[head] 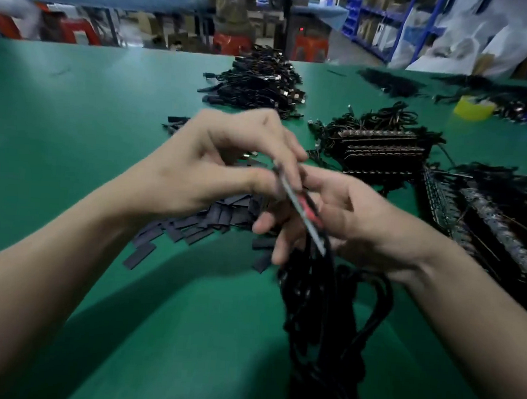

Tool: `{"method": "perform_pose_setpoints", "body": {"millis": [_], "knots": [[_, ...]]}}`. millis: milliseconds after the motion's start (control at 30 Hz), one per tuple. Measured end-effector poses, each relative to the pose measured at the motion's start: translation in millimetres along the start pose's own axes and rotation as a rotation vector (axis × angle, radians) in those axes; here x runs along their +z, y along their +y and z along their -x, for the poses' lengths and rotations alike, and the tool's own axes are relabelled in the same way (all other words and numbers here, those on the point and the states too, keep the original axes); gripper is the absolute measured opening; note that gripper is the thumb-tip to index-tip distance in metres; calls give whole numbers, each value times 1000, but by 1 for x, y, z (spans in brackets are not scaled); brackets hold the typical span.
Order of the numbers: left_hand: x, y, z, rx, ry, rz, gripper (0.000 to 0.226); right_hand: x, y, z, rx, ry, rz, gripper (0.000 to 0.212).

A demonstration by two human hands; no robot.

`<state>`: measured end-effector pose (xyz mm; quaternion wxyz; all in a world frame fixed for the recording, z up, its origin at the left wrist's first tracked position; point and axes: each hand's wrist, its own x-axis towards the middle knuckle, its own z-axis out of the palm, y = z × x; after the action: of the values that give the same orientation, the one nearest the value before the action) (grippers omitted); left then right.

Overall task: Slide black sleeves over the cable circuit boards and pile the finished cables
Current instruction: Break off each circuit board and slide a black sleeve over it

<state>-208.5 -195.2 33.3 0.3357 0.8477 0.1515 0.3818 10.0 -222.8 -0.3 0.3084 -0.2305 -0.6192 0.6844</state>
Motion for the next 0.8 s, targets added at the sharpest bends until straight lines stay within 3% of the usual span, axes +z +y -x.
{"method": "perform_pose_setpoints", "body": {"millis": [67, 133, 200, 267, 300, 367, 433, 467, 533, 667, 800], "knots": [[1, -6, 6, -1, -52, -10, 7, 1, 11, 7, 26, 49, -48, 82], [5, -12, 13, -14, -39, -12, 12, 2, 17, 9, 23, 140, -127, 75], [13, -17, 19, -63, 2, 107, 38, 2, 19, 12, 3, 241, -148, 60], [19, -28, 19, -194, 44, 198, 66, 1, 16, 17, 2, 324, -122, 57], [19, -37, 14, -300, 61, 195, 62, 0, 13, 20, 2, 361, -108, 59], [16, -57, 11, -541, 19, 189, 31, -3, 6, 28, 13, 419, -116, 62], [20, -71, 25, -647, -94, 185, 29, -5, 0, 37, 30, 437, -133, 62], [24, -76, 32, -664, -68, 195, 32, -5, -3, 41, 48, 424, -135, 61], [37, -76, 39, -738, 134, 292, 32, -5, -7, 46, 97, 400, -143, 48], [51, -69, 57, -637, 255, 677, 20, -7, 6, 36, 179, 555, -178, 18], [52, -77, 63, -671, 357, 758, 48, -18, 29, 22, 215, 716, -95, 36]]}}
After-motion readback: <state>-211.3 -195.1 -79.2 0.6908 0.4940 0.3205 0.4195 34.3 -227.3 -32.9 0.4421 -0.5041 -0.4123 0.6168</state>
